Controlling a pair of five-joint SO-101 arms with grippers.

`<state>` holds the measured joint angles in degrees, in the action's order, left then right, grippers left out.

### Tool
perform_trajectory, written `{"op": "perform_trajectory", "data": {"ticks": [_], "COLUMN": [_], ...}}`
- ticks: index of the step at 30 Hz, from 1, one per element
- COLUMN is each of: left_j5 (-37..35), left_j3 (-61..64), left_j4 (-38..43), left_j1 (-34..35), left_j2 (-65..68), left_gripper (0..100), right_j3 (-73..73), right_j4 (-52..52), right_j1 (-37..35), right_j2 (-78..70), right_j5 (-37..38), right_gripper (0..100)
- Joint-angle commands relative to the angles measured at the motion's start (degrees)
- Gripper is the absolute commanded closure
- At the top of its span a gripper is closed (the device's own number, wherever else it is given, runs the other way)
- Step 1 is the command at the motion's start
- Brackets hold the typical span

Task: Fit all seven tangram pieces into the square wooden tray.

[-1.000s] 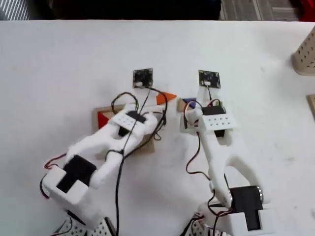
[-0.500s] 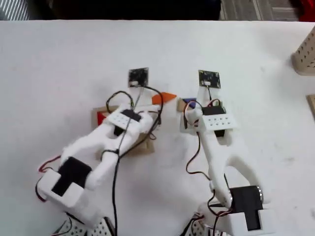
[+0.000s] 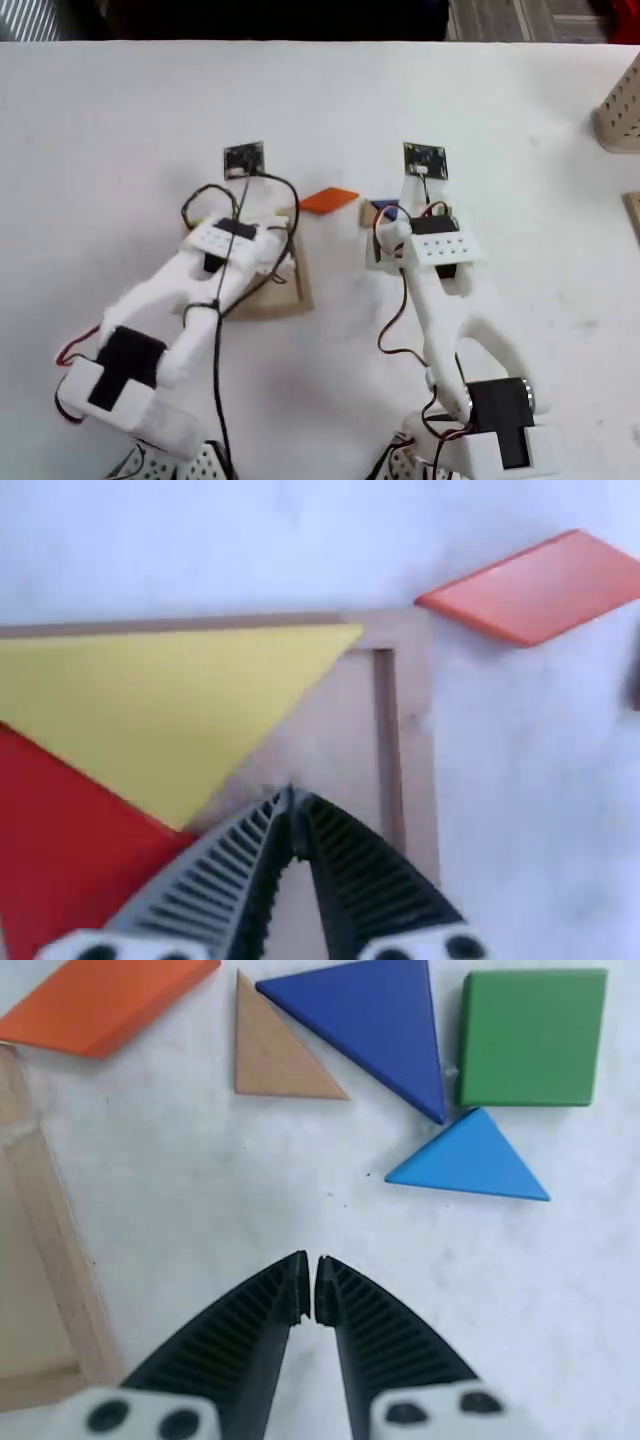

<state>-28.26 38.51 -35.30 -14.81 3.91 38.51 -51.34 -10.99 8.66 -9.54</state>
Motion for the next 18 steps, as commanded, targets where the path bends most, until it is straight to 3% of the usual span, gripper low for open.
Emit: {"op": "perform_trajectory", "data": {"ticks": [1, 7, 10, 14, 18], "left_j5": [3.34, 3.52, 2.90, -2.11, -2.64], "left_j3": [2.55, 7.21, 7.91, 6.86, 2.11], "left_j4": [-0.53, -0.26, 2.73, 9.49, 11.87], "left_j1": [-0.31, -0.75, 4.44, 11.30, 13.14], "left_j2": [-8.92, -21.41, -24.66, -19.03, -9.27], "left_gripper": [98, 97, 97, 98, 98], "right_j3": [0.00, 0.00, 0.00, 0.00, 0.00], "right_j4": [0.92, 0.92, 0.92, 0.92, 0.92], "right_j1": [-0.22, -0.40, -0.31, -0.22, -0.48], "right_j2": [1.45, 1.45, 1.45, 1.36, 1.36], "right_j5": [0.62, 0.62, 0.62, 0.62, 0.62], "right_gripper": [97.8, 97.8, 97.8, 97.8, 97.8]}}
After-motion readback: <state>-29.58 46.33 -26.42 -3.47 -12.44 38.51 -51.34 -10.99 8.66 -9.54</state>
